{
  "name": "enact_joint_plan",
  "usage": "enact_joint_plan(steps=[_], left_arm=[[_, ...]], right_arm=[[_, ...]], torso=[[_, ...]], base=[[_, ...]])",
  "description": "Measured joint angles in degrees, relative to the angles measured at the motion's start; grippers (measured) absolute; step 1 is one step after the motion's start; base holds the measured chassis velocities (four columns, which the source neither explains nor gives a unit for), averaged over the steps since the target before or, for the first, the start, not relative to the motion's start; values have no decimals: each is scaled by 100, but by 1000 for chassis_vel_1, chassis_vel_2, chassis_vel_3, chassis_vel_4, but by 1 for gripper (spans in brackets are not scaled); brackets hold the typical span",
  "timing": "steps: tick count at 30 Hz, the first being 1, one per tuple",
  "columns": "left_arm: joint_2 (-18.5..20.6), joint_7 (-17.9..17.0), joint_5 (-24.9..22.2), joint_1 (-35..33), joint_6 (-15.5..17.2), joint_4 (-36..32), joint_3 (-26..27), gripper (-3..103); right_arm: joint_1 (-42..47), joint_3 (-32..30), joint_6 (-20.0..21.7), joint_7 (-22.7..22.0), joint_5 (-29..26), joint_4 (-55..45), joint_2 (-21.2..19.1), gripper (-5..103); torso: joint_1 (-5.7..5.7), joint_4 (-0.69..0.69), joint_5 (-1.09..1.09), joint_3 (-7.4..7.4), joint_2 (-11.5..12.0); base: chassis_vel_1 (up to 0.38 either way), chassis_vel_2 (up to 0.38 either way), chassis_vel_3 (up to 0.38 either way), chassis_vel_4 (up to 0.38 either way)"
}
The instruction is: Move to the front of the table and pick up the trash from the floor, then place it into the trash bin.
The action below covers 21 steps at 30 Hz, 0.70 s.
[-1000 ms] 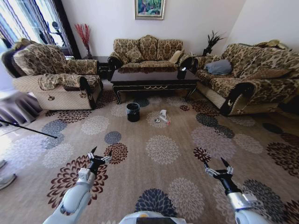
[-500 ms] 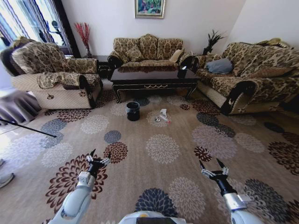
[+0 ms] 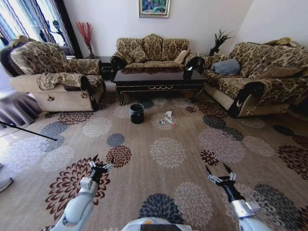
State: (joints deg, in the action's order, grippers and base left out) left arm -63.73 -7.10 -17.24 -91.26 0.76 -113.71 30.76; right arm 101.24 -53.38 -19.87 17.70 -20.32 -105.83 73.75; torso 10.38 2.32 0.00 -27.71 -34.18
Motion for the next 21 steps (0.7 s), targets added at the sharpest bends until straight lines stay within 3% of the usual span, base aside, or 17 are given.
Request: enact_joint_plan(steps=[21], left_arm=[[0, -84, -183, 166, 144, 5, -212, 100]], right_arm=[[231, -248, -120, 105, -336, -30, 74, 100]], torso=[[-181, 0, 0, 282, 463]], base=[[0, 0, 0, 0]])
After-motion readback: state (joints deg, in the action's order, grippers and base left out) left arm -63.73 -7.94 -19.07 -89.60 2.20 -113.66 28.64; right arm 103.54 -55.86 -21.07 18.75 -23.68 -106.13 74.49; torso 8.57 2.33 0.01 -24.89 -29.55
